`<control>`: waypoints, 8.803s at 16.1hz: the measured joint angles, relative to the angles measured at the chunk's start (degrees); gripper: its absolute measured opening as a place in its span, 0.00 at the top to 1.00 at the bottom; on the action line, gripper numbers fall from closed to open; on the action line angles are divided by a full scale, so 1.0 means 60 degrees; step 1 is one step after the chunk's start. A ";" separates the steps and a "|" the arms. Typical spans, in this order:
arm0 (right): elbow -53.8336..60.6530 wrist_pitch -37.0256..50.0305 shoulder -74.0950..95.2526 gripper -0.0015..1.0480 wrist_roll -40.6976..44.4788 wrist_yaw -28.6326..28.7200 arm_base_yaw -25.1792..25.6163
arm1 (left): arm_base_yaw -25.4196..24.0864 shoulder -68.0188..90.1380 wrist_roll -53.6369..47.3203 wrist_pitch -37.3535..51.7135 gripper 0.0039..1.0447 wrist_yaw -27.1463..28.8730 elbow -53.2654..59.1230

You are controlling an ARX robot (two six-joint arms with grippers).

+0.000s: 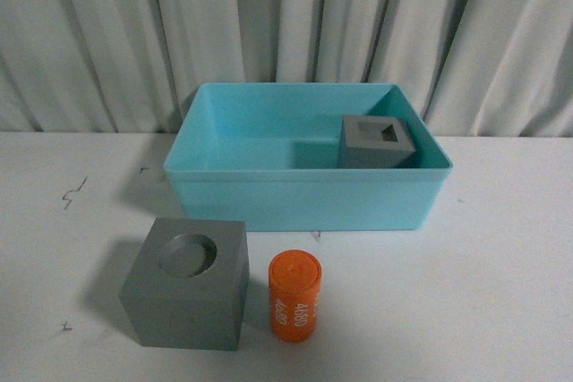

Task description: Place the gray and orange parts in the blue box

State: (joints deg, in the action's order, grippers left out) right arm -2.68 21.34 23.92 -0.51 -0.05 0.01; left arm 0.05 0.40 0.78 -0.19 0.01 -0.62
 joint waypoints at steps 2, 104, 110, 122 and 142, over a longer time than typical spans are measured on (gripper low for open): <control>0.0062 -0.0237 -0.0288 0.98 0.0007 0.0000 0.0000 | 0.0000 0.0000 0.0000 0.0000 0.06 0.0000 0.0000; 0.0332 -0.3588 -0.3963 0.06 0.0029 0.0011 0.0000 | 0.2962 1.7369 0.2142 0.1355 0.07 0.1362 -1.0786; 0.0332 -0.3588 -0.3963 0.06 0.0029 0.0007 0.0000 | 0.3326 0.9060 0.4441 -0.2222 0.06 -0.0393 -0.4492; 0.0332 -0.3585 -0.3963 0.06 0.0029 0.0004 0.0000 | 0.0018 0.0058 0.0080 -0.0109 0.90 0.0015 0.0000; 0.0332 -0.3588 -0.3963 0.06 0.0029 0.0011 0.0000 | -0.0004 0.0004 0.0029 -0.0004 0.47 0.0000 0.0000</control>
State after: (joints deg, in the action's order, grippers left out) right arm -0.69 -0.19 0.14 -0.34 0.01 0.01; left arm 0.03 0.43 0.95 -0.21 0.01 -0.62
